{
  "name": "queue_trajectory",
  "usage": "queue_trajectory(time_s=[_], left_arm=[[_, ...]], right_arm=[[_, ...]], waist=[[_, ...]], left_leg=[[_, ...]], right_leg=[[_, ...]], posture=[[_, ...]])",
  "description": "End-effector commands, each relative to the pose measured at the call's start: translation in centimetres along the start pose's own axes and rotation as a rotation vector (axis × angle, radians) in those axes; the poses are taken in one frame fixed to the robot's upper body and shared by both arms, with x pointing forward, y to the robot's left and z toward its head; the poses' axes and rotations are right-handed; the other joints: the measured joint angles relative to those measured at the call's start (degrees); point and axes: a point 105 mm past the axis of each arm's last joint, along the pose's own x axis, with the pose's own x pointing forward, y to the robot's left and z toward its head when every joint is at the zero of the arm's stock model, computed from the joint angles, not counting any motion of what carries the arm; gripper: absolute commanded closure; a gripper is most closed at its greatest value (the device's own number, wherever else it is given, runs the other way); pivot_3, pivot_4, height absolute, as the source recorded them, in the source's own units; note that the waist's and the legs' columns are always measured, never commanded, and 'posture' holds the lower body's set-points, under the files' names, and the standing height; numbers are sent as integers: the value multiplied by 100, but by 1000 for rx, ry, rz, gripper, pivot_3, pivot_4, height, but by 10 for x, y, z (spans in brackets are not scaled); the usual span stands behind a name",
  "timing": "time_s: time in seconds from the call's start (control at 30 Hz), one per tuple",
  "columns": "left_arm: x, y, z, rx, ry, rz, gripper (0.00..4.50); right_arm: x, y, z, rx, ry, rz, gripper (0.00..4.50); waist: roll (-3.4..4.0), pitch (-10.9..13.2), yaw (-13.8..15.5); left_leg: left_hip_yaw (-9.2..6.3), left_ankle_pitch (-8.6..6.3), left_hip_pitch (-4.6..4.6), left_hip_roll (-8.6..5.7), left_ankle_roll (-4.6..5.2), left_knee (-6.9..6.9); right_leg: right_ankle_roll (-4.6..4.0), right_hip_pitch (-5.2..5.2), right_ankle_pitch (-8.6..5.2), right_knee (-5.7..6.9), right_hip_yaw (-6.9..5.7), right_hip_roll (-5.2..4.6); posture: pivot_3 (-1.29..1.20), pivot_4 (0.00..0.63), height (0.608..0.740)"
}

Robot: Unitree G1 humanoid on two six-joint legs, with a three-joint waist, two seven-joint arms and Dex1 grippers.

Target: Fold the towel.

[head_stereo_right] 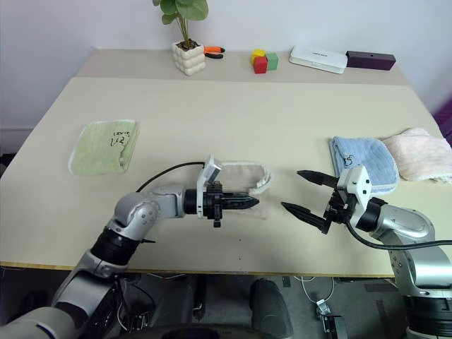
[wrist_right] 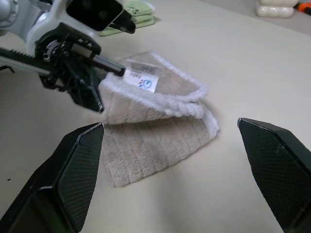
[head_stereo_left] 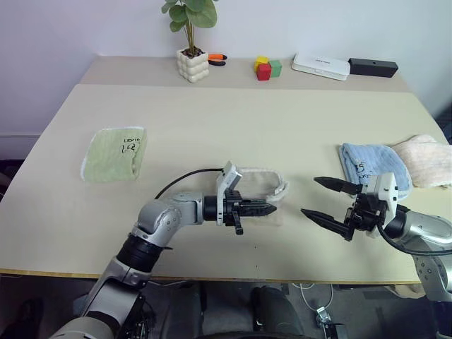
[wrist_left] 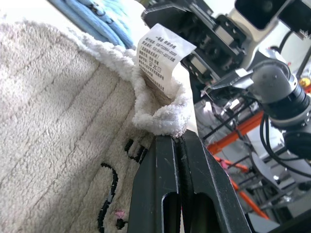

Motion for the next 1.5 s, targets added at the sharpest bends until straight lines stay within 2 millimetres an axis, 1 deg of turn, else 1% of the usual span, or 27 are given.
queue_trajectory(time_s=[0.03, 0.07, 0.1, 0.13, 0.23, 0.33, 0.37, 0.4, 0.5, 0.6, 0.63, 0.67, 0.73, 0.77, 0.83, 0.87, 0.9, 0.97, 1.07, 1.1, 1.17, 1.23, 1.3, 1.33, 1.37, 1.43, 1.5], left_arm=[[6, 2, -3, 23, 36, 10, 4461], [6, 1, -3, 13, 32, 7, 3934], [6, 3, -3, 20, 32, 21, 3688], [5, 5, -4, 28, 38, 35, 3247], [5, 8, -5, 40, 42, 58, 1754], [5, 6, 0, 58, 14, 56, 292], [3, 2, 3, 89, 12, 45, 42], [1, -1, 6, 122, 5, 35, 42], [-9, -12, 24, 186, -38, 4, 42], [-19, -15, 54, 264, -137, 50, 42], [-23, -16, 61, 261, -168, 59, 42], [-29, -12, 69, 257, -217, 96, 275], [-37, -6, 77, 229, -290, 143, 922], [-43, -1, 80, 193, -329, 178, 1423], [-55, 12, 81, 172, -391, 279, 2441], [-60, 18, 79, 152, -408, 325, 2952], [-64, 29, 74, 148, -412, 399, 3507], [-69, 41, 68, 132, -423, 476, 4490], [-72, 55, 67, 95, -465, 569, 4490], [-71, 59, 69, 94, -475, 596, 4490], [-69, 61, 71, 99, -484, 618, 4490], [-64, 62, 72, 104, -488, 632, 4490], [-60, 63, 71, 125, -483, 649, 4490], [-59, 63, 71, 129, -483, 657, 4490], [-58, 65, 69, 108, -486, 664, 4490], [-54, 68, 63, 81, -480, 674, 4490], [-49, 70, 56, 71, -457, 677, 4490]], right_arm=[[1, 1, 10, -47, -27, -4, 0], [2, 0, 10, -49, -27, -4, 0], [3, 0, 11, -50, -28, -3, 0], [3, 0, 11, -50, -29, -3, 0], [5, -2, 11, -53, -31, -1, 0], [10, -4, 14, -54, -43, 5, 0], [12, -6, 17, -55, -54, -2, 0], [15, -9, 21, -50, -69, -14, 0], [25, -23, 41, 21, -183, -73, 0], [42, -27, 57, 43, -283, -107, 0], [49, -27, 62, 51, -322, -125, 0], [61, -24, 67, 58, -358, -141, 251], [74, -18, 73, 78, -397, -150, 870], [80, -16, 74, 76, -404, -173, 1366], [89, -20, 74, 64, -417, -272, 2387], [92, -23, 73, 72, -422, -320, 2916], [98, -21, 72, 86, -427, -348, 3435], [105, -17, 71, 98, -430, -377, 4478], [112, -20, 63, 148, -416, -463, 4478], [116, -20, 55, 180, -388, -506, 4478], [120, -20, 46, 208, -356, -551, 4478], [129, -8, 37, 183, -293, -583, 4478], [134, 0, 37, 190, -291, -582, 4478], [134, 2, 38, 202, -298, -582, 4478], [135, 3, 33, 205, -276, -591, 4478], [134, 6, 18, 198, -202, -614, 4478], [130, 8, 7, 194, -167, -630, 4478]], waist=[[0, 0, -1], [0, 0, -2], [0, 0, -2], [0, 0, -3], [0, 0, -2], [0, 0, -4], [0, 0, -4], [0, 0, -6], [0, 0, -24], [0, 0, -12], [0, 0, -6], [1, -1, -8], [3, -2, -13], [3, -2, -8], [3, -2, -9], [3, -2, -9], [3, -2, -9], [3, -2, -9], [2, -2, 4], [2, -2, 1], [2, -2, -6], [2, -3, -12], [3, -3, -16], [3, -3, -18], [3, -3, -20], [2, -3, -17], [0, -5, -6]], left_leg=[[0, 0, 0, 0, 0, 0], [0, 0, 0, 0, 0, 1], [0, 0, 0, 0, 0, 2], [-1, 0, 0, 0, 0, 2], [-2, 0, 1, 0, 0, 2], [-2, 0, 1, 0, 0, 5], [-2, 0, 1, 0, 0, 7], [-2, 1, 2, 0, 0, 9], [-2, 4, 3, 1, -5, 15], [-13, 15, 2, 5, -24, 11], [-20, 16, 2, 6, -26, 12], [-25, 17, 1, 7, -27, 11], [-27, 18, 2, 8, -28, 9], [-27, 18, 2, 7, -28, 5], [-28, 18, -1, 7, -28, 3], [-28, 18, -2, 7, -28, 4], [-27, 18, -2, 7, -29, 4], [-27, 20, -1, 7, -31, 4], [-27, 22, -1, 6, -34, 7], [-27, 22, -2, 6, -34, 8], [-27, 22, -1, 6, -34, 9], [-26, 22, -1, 6, -35, 4], [-26, 23, -1, 6, -35, 1], [-26, 23, -1, 6, -36, 0], [-26, 24, -1, 7, -37, 0], [-26, 24, -1, 7, -38, 2], [-27, 24, 0, 6, -37, 4]], right_leg=[[0, 0, 0, 0, 0, 0], [0, 0, 0, 1, 0, 0], [1, 0, 0, 1, 0, 0], [2, 0, 1, 2, 0, 1], [3, 0, 1, 5, 0, 1], [5, 0, 2, 11, 0, 1], [5, 0, 2, 14, 0, 1], [5, 0, 2, 18, 0, 1], [11, -13, -1, 51, 6, 1], [12, -24, 0, 64, 6, 11], [11, -24, 0, 66, 6, 16], [12, -23, 0, 66, 5, 20], [14, -24, 1, 68, 5, 22], [19, -26, 3, 68, 6, 22], [24, -28, 0, 69, 5, 22], [25, -29, 0, 69, 5, 21], [25, -30, 1, 71, 6, 21], [25, -30, 1, 75, 6, 21], [25, -31, 1, 80, 5, 22], [25, -30, 1, 80, 5, 22], [25, -31, 1, 81, 5, 22], [25, -34, 1, 81, 5, 22], [25, -36, 1, 81, 5, 22], [25, -38, 1, 81, 5, 23], [25, -38, 1, 81, 6, 23], [25, -36, 1, 82, 6, 23], [25, -33, 1, 82, 5, 23]], posture=[[0, 150, 740], [0, 150, 740], [0, 150, 740], [0, 150, 740], [0, 150, 740], [0, 150, 740], [0, 150, 740], [0, 150, 740], [0, 150, 740], [0, 150, 740], [0, 150, 740], [0, 150, 740], [0, 150, 740], [0, 150, 740], [0, 150, 740], [0, 150, 740], [0, 150, 740], [0, 150, 740], [0, 150, 740], [0, 150, 740], [0, 150, 740], [0, 150, 740], [0, 150, 740], [0, 150, 740], [0, 150, 740], [0, 150, 740], [0, 150, 740]])
